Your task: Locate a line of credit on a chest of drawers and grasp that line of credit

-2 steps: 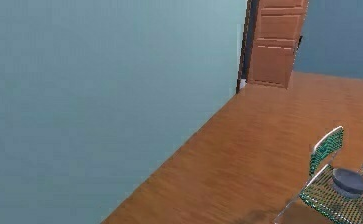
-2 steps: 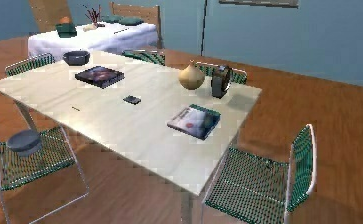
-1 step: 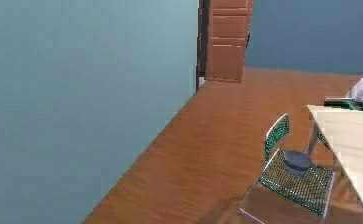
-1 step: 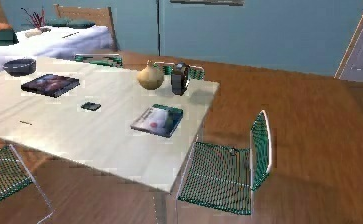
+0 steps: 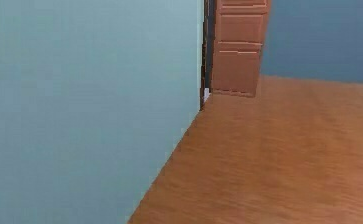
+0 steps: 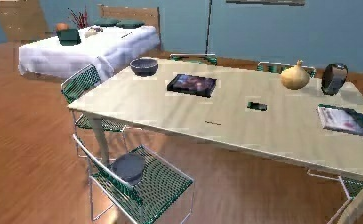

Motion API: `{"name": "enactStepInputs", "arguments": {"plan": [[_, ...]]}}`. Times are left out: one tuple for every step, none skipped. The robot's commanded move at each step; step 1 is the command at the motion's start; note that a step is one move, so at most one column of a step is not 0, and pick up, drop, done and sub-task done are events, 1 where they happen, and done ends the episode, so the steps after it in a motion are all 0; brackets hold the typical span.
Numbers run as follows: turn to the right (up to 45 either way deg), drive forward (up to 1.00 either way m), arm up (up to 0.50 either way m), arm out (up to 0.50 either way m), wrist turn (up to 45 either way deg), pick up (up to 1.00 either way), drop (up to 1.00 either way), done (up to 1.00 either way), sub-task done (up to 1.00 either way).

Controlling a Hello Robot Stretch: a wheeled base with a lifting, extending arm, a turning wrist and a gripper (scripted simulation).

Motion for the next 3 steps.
{"name": "enactStepInputs", "arguments": {"plan": [[12.0,0.0,0.0,0.0,0.0,0.0,0.0,0.0,0.0],[0.0,0.05,0.0,0.0,0.0,0.0,0.0,0.0,0.0],[-30.0,0.0,0.0,0.0,0.0,0.0,0.0,0.0,0.0]]}}
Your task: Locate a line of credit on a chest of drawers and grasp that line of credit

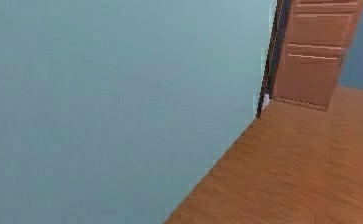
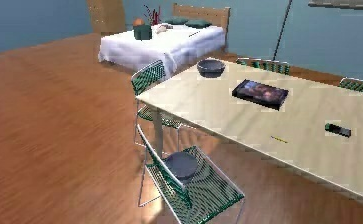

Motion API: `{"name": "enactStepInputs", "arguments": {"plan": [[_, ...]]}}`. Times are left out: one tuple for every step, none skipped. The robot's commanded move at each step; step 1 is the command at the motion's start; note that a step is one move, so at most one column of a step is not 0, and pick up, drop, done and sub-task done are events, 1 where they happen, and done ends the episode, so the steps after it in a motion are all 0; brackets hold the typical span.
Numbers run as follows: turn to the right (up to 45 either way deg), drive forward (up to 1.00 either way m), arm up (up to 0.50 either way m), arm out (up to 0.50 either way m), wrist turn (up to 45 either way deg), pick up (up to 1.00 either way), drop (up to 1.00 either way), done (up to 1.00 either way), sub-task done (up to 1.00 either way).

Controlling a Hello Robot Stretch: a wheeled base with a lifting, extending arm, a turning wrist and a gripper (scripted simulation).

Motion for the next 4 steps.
{"name": "enactStepInputs", "arguments": {"plan": [[0.0,0.1,0.0,0.0,0.0,0.0,0.0,0.0,0.0],[30.0,0.0,0.0,0.0,0.0,0.0,0.0,0.0,0.0],[0.0,1.0,0.0,0.0,0.0,0.0,0.0,0.0,0.0],[0.0,1.0,0.0,0.0,0.0,0.0,0.0,0.0,0.0]]}}
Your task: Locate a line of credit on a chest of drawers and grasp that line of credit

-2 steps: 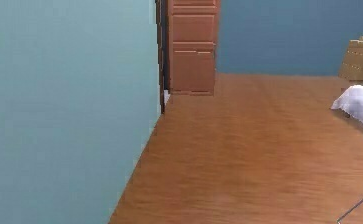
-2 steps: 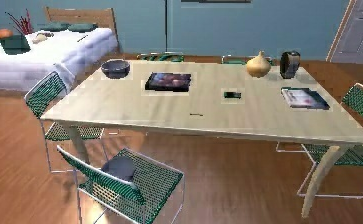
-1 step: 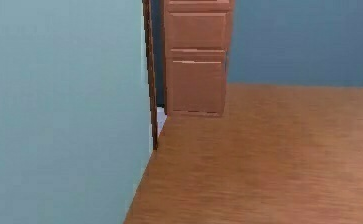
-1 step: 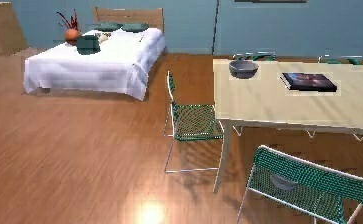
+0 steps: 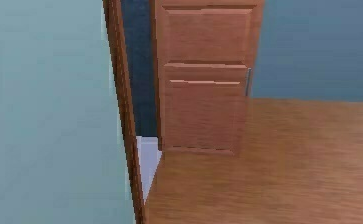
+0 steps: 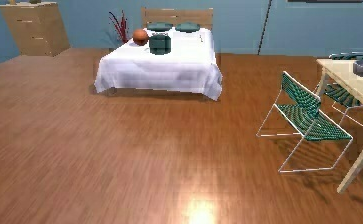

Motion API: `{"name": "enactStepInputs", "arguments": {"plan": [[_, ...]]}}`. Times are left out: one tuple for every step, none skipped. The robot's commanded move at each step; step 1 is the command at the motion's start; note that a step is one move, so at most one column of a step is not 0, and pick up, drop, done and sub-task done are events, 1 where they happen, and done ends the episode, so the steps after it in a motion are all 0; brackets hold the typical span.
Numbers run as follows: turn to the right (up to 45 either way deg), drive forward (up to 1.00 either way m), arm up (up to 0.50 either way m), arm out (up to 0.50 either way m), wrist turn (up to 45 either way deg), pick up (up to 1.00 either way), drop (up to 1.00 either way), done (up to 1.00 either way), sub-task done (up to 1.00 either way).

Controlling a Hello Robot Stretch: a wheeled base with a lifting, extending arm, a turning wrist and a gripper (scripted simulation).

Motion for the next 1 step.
{"name": "enactStepInputs", "arguments": {"plan": [[3.0,0.0,0.0,0.0,0.0,0.0,0.0,0.0,0.0]]}}
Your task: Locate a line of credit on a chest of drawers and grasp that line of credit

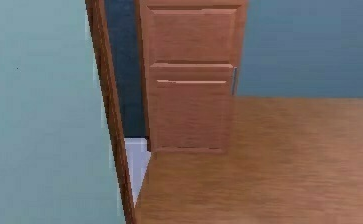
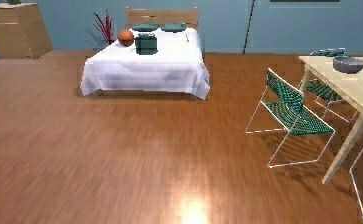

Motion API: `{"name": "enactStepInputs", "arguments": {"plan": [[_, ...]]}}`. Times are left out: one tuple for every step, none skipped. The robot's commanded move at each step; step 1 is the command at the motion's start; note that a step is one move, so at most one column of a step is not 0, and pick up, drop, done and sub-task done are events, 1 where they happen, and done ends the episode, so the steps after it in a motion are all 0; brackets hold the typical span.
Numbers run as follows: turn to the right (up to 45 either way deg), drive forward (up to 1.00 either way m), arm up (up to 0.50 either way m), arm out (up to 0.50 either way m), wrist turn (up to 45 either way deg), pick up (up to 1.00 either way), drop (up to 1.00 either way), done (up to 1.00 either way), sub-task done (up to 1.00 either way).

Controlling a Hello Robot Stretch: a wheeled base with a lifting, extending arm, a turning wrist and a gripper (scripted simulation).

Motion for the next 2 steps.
{"name": "enactStepInputs", "arguments": {"plan": [[0.0,1.0,0.0,0.0,0.0,0.0,0.0,0.0,0.0],[3.0,0.0,0.0,0.0,0.0,0.0,0.0,0.0,0.0]]}}
